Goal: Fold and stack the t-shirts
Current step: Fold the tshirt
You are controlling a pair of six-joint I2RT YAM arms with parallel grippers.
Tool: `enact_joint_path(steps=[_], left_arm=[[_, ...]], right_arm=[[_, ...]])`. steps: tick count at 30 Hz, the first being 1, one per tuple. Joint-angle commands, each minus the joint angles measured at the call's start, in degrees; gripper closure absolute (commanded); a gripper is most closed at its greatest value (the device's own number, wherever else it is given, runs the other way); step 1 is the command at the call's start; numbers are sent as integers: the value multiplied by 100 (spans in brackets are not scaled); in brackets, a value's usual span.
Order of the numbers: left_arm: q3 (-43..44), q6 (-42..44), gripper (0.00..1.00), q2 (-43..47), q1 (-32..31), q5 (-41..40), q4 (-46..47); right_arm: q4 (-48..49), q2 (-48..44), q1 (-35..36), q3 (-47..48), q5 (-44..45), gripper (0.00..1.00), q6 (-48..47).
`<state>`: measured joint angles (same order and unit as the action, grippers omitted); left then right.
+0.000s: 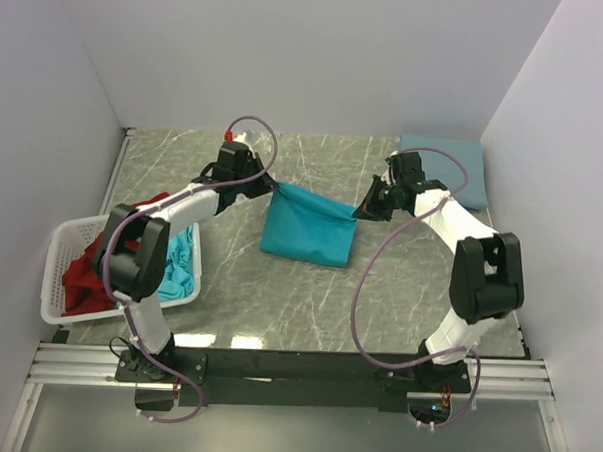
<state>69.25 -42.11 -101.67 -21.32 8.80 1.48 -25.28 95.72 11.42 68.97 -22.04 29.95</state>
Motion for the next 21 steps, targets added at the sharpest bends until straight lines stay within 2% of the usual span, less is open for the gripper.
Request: enact_joint_path(steps=[1, 8, 9, 10, 12, 13, 15, 17, 19, 21], left_arm=[[474, 212, 100, -335, 102, 262, 239], [695, 264, 99, -863, 128, 570, 371], [703, 264, 99, -898, 128, 588, 362], [721, 256, 99, -925, 128, 597, 362], [782, 291, 85, -951, 137, 623, 275], [809, 317, 76, -943, 137, 658, 248], [617, 317, 39, -671, 137, 755, 536], [388, 308, 7, -321, 128, 642, 617], [335, 352, 1, -118, 128, 544, 442], [168, 326, 0, 173, 128, 588, 389]], right_arm=[[93, 350, -114, 415, -37, 100, -86], [172, 825, -193, 574, 16, 100, -7], [190, 843, -210, 565, 24, 95, 10], [199, 886, -210, 574, 7, 85, 2], [190, 931, -219, 643, -19, 60, -25], [172, 948, -219, 679, -19, 38, -42], [102, 878, -202, 775, -19, 29, -77], [102, 729, -210, 724, -2, 26, -95], [163, 387, -210, 583, -11, 25, -86], [347, -42, -193, 242, -124, 24, -60]])
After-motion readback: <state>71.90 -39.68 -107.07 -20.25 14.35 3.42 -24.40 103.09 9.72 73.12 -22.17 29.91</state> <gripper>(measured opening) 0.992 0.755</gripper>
